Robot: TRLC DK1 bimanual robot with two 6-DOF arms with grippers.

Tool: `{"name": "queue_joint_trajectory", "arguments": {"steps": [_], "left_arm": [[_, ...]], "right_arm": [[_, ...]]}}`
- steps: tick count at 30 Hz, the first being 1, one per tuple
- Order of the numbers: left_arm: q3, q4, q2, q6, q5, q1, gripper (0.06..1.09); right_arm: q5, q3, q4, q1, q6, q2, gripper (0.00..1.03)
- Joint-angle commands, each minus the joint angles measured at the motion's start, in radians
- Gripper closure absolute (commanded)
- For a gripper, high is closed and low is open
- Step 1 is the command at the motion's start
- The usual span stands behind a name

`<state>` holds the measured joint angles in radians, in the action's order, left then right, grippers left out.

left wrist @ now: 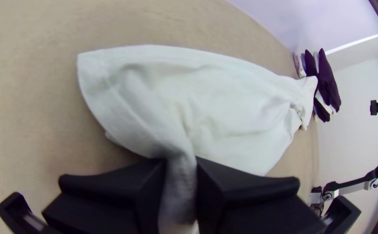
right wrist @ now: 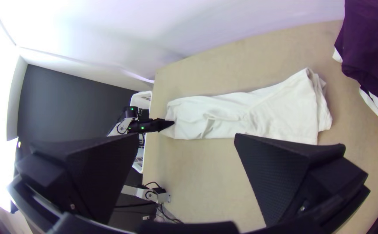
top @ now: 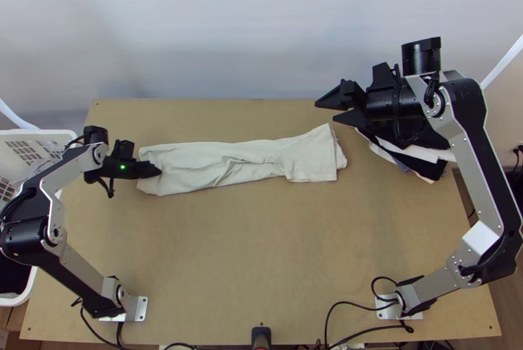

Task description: Fold the t-shirt

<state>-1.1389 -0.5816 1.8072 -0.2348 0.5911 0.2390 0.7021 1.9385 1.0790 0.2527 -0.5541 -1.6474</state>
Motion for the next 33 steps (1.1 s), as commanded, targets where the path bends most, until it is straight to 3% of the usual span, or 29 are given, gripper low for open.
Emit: {"name": "queue_joint_trajectory", "arguments": {"steps": [1, 12, 19, 23, 28, 33], "left_arm": [[0.024, -0.015, -0.011, 0.005, 0.009, 0.068, 1.04], [-0.148, -0.222, 0.038, -0.253, 0.006, 0.462, 1.04], [-0.272, -0.435, 0.001, -0.278, 0.021, 0.511, 1.04], [-0.206, -0.465, -0.164, -0.193, 0.041, 0.355, 1.04], [-0.183, -0.452, -0.299, 0.012, 0.061, 0.068, 1.04], [-0.183, -0.322, -0.312, 0.227, 0.059, -0.204, 1.05]], "right_arm": [[0.016, 0.013, 0.007, -0.004, -0.017, 0.017, 0.03], [0.014, -0.036, 0.007, -0.003, 0.013, 0.021, 0.03], [0.014, -0.056, 0.006, -0.003, 0.029, 0.023, 0.03], [0.013, -0.069, -0.002, -0.004, 0.034, 0.023, 0.03], [0.01, -0.079, -0.004, -0.006, 0.048, 0.02, 0.03], [0.007, -0.09, -0.004, -0.027, 0.06, 0.029, 0.03]]}}
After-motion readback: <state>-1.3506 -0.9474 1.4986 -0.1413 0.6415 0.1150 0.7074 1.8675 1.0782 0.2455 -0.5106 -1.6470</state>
